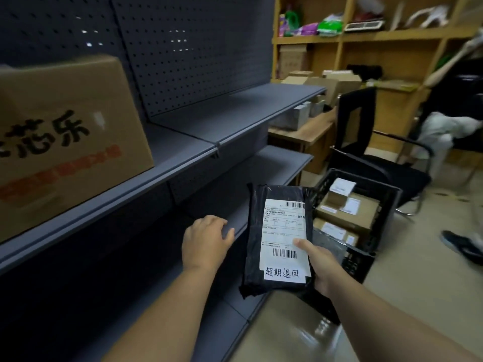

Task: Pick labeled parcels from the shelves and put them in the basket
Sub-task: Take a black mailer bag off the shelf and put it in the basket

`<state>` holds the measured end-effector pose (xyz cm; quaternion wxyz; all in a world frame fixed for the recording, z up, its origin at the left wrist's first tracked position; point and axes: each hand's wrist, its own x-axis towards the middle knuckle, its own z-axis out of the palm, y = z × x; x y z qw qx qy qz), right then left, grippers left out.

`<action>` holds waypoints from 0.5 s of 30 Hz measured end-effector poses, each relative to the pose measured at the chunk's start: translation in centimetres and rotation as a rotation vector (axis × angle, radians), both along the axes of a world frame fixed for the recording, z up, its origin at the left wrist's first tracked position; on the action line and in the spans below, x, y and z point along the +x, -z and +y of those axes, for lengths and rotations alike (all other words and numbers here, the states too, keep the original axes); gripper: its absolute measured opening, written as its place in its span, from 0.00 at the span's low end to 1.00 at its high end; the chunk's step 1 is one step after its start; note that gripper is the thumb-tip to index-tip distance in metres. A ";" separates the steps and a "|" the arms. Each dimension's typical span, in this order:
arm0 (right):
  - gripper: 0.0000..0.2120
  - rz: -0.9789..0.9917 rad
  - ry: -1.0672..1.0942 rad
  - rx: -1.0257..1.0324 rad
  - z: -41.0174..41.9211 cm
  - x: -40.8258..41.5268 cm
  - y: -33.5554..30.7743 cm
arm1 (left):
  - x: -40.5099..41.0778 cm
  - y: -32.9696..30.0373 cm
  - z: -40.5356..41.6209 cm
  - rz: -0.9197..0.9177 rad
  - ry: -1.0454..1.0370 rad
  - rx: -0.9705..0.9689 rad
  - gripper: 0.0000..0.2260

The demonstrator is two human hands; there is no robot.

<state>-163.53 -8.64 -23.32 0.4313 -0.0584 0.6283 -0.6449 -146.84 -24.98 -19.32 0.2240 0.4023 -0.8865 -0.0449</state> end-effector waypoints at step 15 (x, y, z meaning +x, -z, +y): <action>0.10 -0.062 0.309 0.048 4.7 -10.8 2.3 | -15.4 0.3 1.4 -0.362 0.292 -0.236 0.14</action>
